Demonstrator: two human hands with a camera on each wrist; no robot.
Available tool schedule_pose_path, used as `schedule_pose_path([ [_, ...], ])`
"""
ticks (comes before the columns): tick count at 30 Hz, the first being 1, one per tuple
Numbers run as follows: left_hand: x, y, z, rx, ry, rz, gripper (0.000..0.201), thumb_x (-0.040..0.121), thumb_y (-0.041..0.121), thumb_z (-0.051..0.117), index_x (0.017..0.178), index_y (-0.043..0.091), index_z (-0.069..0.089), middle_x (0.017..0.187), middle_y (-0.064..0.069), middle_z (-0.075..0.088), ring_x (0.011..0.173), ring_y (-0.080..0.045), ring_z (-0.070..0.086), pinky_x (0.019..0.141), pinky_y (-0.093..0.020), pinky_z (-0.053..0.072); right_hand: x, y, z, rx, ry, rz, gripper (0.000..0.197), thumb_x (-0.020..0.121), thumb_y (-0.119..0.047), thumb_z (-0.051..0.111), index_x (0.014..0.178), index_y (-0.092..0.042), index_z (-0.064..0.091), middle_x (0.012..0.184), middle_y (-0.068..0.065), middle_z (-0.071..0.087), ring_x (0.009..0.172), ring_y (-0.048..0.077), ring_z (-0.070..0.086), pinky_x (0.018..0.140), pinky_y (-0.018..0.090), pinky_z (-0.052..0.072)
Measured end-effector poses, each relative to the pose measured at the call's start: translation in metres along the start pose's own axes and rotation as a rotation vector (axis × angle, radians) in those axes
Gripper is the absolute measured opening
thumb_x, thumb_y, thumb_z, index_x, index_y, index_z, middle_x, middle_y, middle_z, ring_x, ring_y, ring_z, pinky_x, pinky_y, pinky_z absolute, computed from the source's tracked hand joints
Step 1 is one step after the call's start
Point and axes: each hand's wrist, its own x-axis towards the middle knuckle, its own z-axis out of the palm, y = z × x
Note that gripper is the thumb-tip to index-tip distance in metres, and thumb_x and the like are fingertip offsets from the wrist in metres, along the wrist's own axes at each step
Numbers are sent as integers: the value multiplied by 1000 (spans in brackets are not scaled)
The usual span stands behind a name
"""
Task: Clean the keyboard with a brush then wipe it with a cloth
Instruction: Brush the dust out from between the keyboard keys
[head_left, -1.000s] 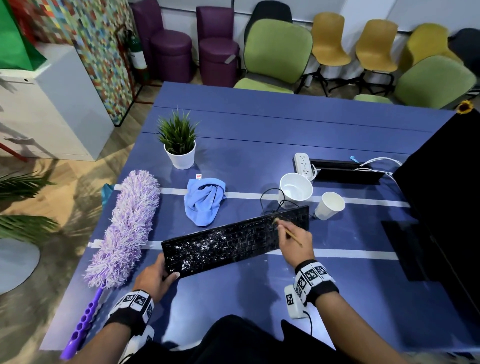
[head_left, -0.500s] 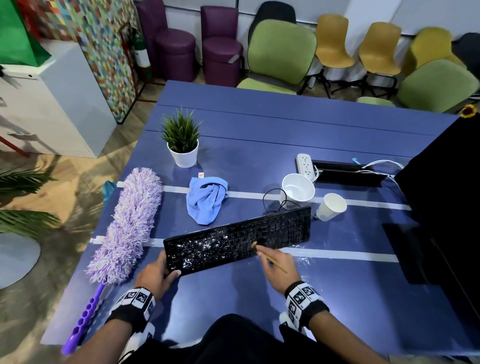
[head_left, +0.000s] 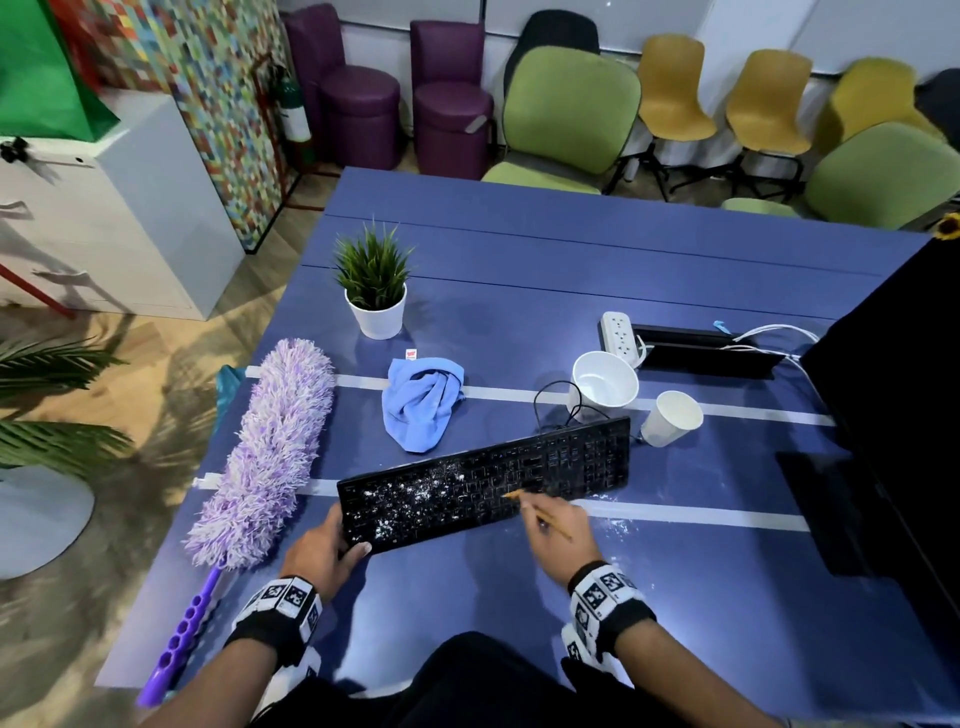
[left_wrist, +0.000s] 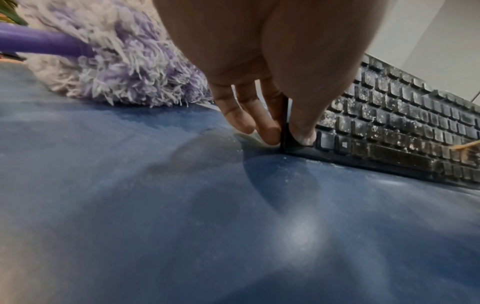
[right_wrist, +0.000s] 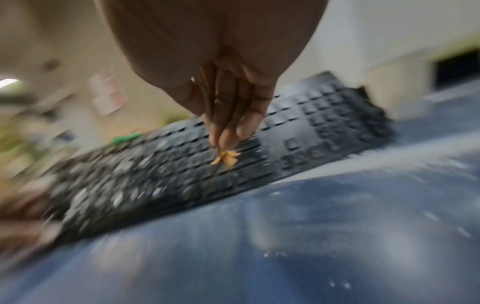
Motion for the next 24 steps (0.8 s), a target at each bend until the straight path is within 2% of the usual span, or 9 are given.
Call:
schedule_pose_path([
  [3, 0, 1, -1, 8, -3, -7, 63, 79, 37, 68, 132, 22, 38, 82, -2, 70, 86, -29, 67, 70, -34, 51, -6, -14, 15, -152, -249, -178, 31, 95, -27, 46, 121, -26, 63, 83, 11, 69, 70, 24, 59, 73, 30, 53],
  [5, -1, 2, -1, 18, -2, -11, 63, 80, 38, 67, 132, 23, 37, 82, -1, 70, 85, -28, 67, 69, -34, 50, -5, -13, 18, -175, -200, -183, 32, 96, -28, 44, 123, -26, 62, 87, 6, 72, 74, 23, 61, 87, 27, 49],
  [6, -1, 3, -1, 23, -3, -11, 62, 80, 39, 67, 132, 22, 37, 82, -1, 69, 85, -28, 67, 68, -34, 50, -5, -12, 15, -167, -153, -172, 32, 96, -28, 45, 121, -26, 63, 90, 3, 73, 76, 22, 62, 88, 28, 50],
  [9, -2, 3, -2, 32, -6, -7, 62, 80, 39, 66, 132, 22, 36, 81, -1, 68, 84, -28, 67, 68, -34, 51, -5, -12, 12, -151, -231, -194, 30, 95, -27, 48, 121, -24, 64, 92, 7, 72, 82, 24, 62, 80, 31, 52],
  [11, -2, 2, -3, 36, -11, -2, 62, 81, 39, 66, 132, 21, 35, 81, -1, 68, 84, -28, 67, 68, -34, 51, -8, -17, 15, -167, -309, -202, 33, 96, -29, 46, 125, -25, 62, 93, 10, 71, 86, 25, 61, 81, 34, 52],
  [15, -2, 4, -3, 33, -23, 2, 59, 81, 39, 65, 129, 20, 37, 80, -1, 67, 83, -27, 66, 66, -33, 50, -8, -7, 11, -223, -117, -96, 33, 94, -26, 44, 119, -26, 65, 88, 3, 73, 82, 23, 63, 84, 35, 53],
  [19, -2, 4, -4, 33, -20, -5, 57, 81, 38, 66, 127, 18, 38, 77, 0, 64, 83, -29, 66, 65, -32, 47, -9, -16, 13, -186, -252, -211, 35, 96, -26, 43, 125, -21, 62, 89, 7, 71, 81, 24, 62, 97, 29, 42],
  [21, -2, 4, -5, 24, -24, -6, 57, 81, 37, 67, 127, 18, 39, 78, -1, 66, 84, -29, 66, 65, -32, 46, -7, -14, 12, -195, -225, -208, 33, 96, -25, 45, 123, -22, 63, 87, 6, 71, 80, 24, 60, 87, 29, 46],
  [24, -3, 4, -6, 9, -39, 0, 59, 80, 37, 67, 128, 20, 38, 79, -1, 69, 84, -28, 67, 67, -32, 50, -5, -6, 6, -251, -83, -98, 31, 93, -24, 46, 114, -19, 68, 85, 4, 70, 79, 21, 58, 76, 32, 53],
])
